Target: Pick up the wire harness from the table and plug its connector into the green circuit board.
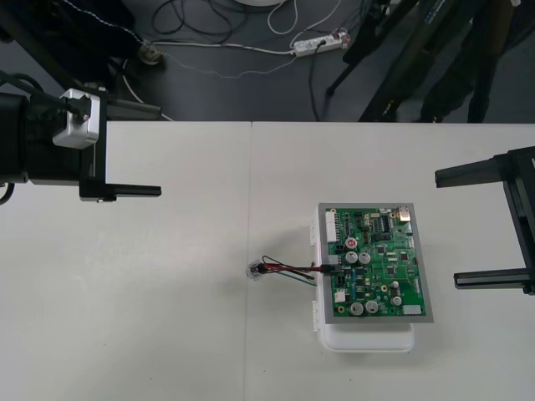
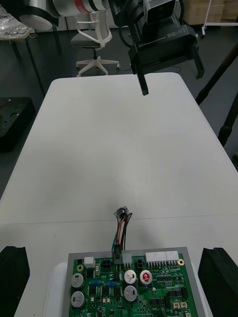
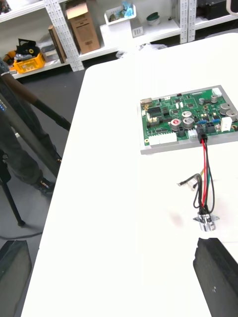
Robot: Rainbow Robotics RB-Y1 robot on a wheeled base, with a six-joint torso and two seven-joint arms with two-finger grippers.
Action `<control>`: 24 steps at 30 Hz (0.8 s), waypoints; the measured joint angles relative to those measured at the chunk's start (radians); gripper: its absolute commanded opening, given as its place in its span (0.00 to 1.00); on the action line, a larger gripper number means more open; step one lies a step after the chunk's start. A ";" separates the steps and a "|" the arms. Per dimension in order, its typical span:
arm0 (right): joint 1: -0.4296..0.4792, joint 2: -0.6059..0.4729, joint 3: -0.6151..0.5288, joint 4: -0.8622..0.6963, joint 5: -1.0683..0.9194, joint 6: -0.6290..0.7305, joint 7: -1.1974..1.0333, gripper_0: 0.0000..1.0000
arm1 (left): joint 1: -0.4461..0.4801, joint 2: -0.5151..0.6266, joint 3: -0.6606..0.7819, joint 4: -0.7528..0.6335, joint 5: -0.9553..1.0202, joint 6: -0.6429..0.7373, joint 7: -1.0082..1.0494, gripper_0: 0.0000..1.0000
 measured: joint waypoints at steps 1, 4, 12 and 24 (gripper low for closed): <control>0.000 0.000 0.000 -0.001 0.001 0.000 0.000 1.00 | 0.000 -0.007 0.000 0.000 -0.005 0.000 0.000 0.97; 0.000 0.000 0.000 -0.002 0.010 0.000 0.000 1.00 | 0.000 -0.020 0.000 -0.001 -0.014 0.000 0.000 0.97; 0.000 0.000 0.000 -0.002 0.017 0.000 0.000 1.00 | 0.000 -0.025 0.000 -0.002 -0.016 0.000 0.000 0.97; 0.000 0.000 0.000 -0.002 0.019 0.000 0.000 1.00 | 0.000 -0.025 0.000 -0.002 -0.017 0.000 0.000 0.97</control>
